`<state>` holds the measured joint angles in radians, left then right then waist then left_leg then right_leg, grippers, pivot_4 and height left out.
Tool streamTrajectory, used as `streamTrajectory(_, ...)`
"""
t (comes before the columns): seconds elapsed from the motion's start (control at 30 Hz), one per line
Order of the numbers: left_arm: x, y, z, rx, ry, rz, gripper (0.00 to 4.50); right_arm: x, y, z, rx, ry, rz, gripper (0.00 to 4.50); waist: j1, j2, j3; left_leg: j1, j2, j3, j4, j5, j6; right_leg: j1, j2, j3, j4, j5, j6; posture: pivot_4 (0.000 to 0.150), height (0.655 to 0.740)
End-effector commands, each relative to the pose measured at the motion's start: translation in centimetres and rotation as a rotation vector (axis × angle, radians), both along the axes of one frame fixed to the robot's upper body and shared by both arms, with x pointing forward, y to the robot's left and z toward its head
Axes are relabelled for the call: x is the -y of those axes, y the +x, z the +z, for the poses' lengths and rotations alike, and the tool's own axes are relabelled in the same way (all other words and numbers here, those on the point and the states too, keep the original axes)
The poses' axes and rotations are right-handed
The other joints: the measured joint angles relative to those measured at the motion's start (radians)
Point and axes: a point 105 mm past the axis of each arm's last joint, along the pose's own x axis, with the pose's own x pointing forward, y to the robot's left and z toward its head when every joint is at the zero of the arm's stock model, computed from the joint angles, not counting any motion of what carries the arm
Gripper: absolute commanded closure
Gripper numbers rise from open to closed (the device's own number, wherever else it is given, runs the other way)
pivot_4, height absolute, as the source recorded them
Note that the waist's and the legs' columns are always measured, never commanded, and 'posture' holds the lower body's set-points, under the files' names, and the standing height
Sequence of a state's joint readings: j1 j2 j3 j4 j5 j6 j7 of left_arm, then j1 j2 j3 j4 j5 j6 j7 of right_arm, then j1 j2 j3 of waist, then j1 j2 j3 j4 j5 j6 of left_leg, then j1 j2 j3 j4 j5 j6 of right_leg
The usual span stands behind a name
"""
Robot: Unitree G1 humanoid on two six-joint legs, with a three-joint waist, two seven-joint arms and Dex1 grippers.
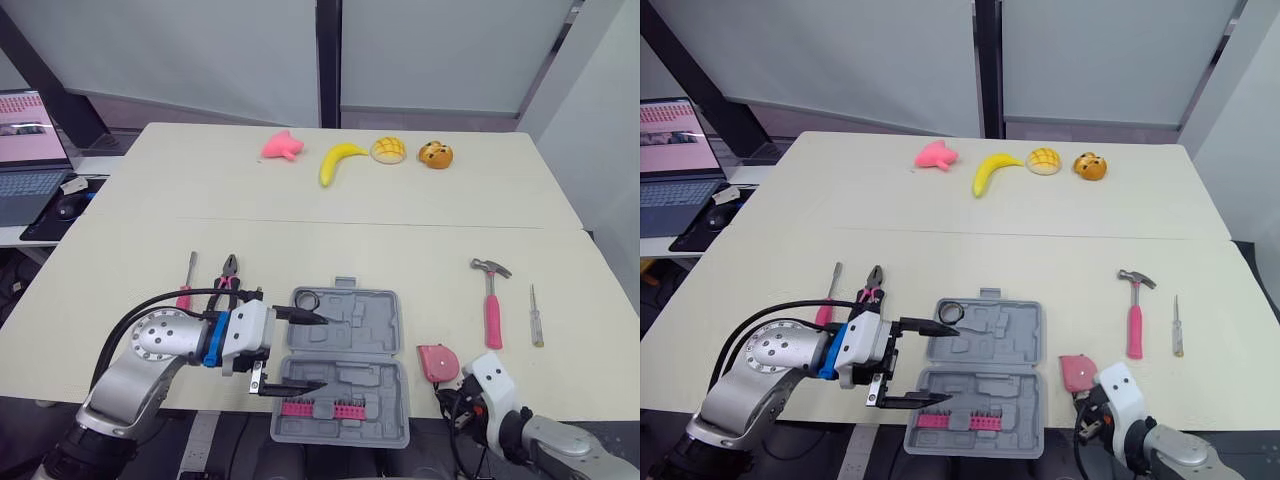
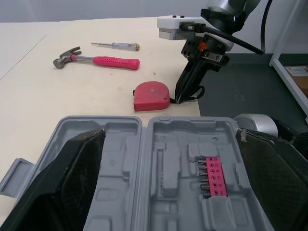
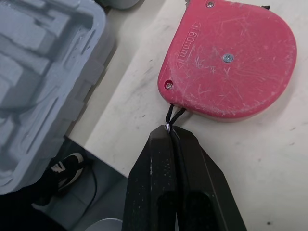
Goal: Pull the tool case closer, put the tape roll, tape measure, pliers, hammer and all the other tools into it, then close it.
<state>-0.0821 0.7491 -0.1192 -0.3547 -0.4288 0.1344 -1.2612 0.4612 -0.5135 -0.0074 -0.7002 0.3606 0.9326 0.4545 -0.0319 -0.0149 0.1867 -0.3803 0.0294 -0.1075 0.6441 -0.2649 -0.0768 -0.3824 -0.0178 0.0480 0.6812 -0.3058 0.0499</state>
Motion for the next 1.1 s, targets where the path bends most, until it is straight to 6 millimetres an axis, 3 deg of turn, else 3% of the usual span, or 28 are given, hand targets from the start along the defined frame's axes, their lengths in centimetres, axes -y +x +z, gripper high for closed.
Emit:
streamTrajectory(0.03,0.2,-0.4,0.1,0.022,-0.003,-0.022,0.00,-0.6,-1.0,0.2,-0.033,0.023,0.028,4.49,0.000,0.000,0.000,0.000,0.000,0.000,0.000,0.000,0.000,0.000,0.000,0.000,0.000,0.000,0.000,0.150,0.7400)
streamTrajectory(0.43,0.4,-0.3,0.0,0.033,-0.007,-0.019,0.00,-0.6,-1.0,0.3,-0.053,0.040,-0.007,4.49,0.000,0.000,0.000,0.000,0.000,0.000,0.000,0.000,0.000,0.000,0.000,0.000,0.000,0.000,0.000,0.150,0.7400)
streamTrajectory(0.6,0.4,-0.3,-0.1,0.042,-0.009,-0.012,0.00,0.0,-1.3,1.6,-0.059,0.057,0.041,3.41,0.000,0.000,0.000,0.000,0.000,0.000,0.000,0.000,0.000,0.000,0.000,0.000,0.000,0.000,0.000,0.150,0.7400)
streamTrajectory(0.73,0.2,-0.3,-0.1,0.044,-0.005,-0.011,0.00,1.1,-2.3,3.2,-0.042,-0.022,0.272,2.61,0.000,0.000,0.000,0.000,-0.001,0.001,0.001,0.000,0.000,0.000,-0.001,0.001,0.000,0.000,0.001,0.150,0.7400)
streamTrajectory(0.8,0.2,-0.2,0.0,0.045,-0.004,-0.010,0.00,1.1,-2.1,4.3,0.046,-0.049,0.436,2.19,0.000,-0.001,0.000,0.000,0.000,0.000,0.001,0.000,0.000,0.001,0.000,-0.001,-0.001,0.000,0.001,0.150,0.7400)
streamTrajectory(0.93,-0.2,-0.3,0.2,0.050,-0.005,-0.009,0.00,2.0,1.2,6.0,0.228,-0.134,0.660,1.27,-0.006,-0.002,0.001,0.002,0.000,0.001,0.001,0.000,0.000,0.003,0.000,0.000,-0.001,0.000,0.002,0.150,0.7400)
streamTrajectory(1.07,-0.2,-0.5,0.5,0.056,-0.016,-0.014,0.00,2.8,3.7,5.8,0.319,-0.213,0.830,0.01,-0.001,-0.003,0.001,0.006,0.000,0.002,0.002,0.000,0.000,0.007,0.000,0.001,-0.002,0.001,0.003,0.150,0.7400)
streamTrajectory(1.1,-0.1,-0.6,0.5,0.057,-0.018,-0.017,0.00,3.0,4.3,5.6,0.328,-0.230,0.867,0.01,0.000,-0.002,0.002,0.006,0.000,0.001,0.002,0.000,0.000,0.007,0.000,0.001,-0.002,0.001,0.002,0.150,0.7400)
